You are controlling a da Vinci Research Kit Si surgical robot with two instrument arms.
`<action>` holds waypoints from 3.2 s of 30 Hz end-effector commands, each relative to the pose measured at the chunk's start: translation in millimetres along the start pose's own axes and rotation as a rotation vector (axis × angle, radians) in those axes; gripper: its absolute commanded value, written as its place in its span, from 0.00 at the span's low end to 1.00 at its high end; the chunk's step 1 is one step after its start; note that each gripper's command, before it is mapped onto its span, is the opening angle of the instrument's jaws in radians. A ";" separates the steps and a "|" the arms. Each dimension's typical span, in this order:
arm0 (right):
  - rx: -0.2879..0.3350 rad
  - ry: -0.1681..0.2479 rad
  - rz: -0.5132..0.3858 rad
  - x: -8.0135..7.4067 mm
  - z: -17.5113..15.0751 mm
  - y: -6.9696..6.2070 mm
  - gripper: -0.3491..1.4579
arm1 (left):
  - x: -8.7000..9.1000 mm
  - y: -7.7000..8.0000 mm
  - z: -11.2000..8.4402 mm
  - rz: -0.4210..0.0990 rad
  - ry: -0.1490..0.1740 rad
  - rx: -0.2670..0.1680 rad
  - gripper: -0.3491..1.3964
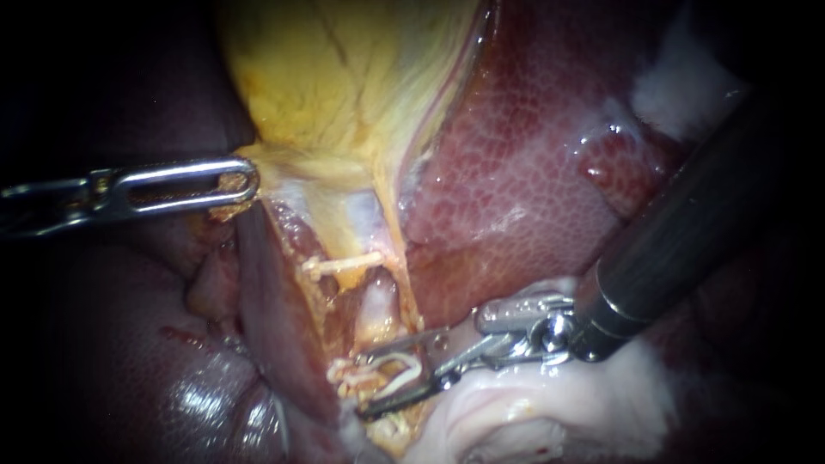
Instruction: Clipping first clip right tube
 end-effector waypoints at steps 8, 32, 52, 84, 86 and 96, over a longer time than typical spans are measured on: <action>0.000 -0.001 0.000 0.0 0.0 -0.1 0.40 | 0.0 0.0 0.0 0.000 0.000 0.000 0.00; -0.068 0.061 0.027 3.4 -11.7 -0.5 0.42 | -0.8 0.4 -3.0 -0.003 -0.003 -0.011 0.00; -0.114 0.116 0.024 4.7 -7.9 3.4 0.45 | -0.7 -0.2 -2.8 -0.004 -0.008 -0.013 0.00; 0.047 0.070 0.041 -0.3 -4.0 2.3 0.42 | -2.4 0.5 -3.7 -0.021 -0.024 -0.017 0.00; 0.046 0.069 0.045 -0.6 -3.9 2.5 0.42 | -2.4 0.5 -3.7 -0.021 -0.024 -0.017 0.00; 0.049 0.064 0.055 -0.1 -4.5 3.0 0.00 | -2.4 0.5 -3.7 -0.021 -0.024 -0.017 0.00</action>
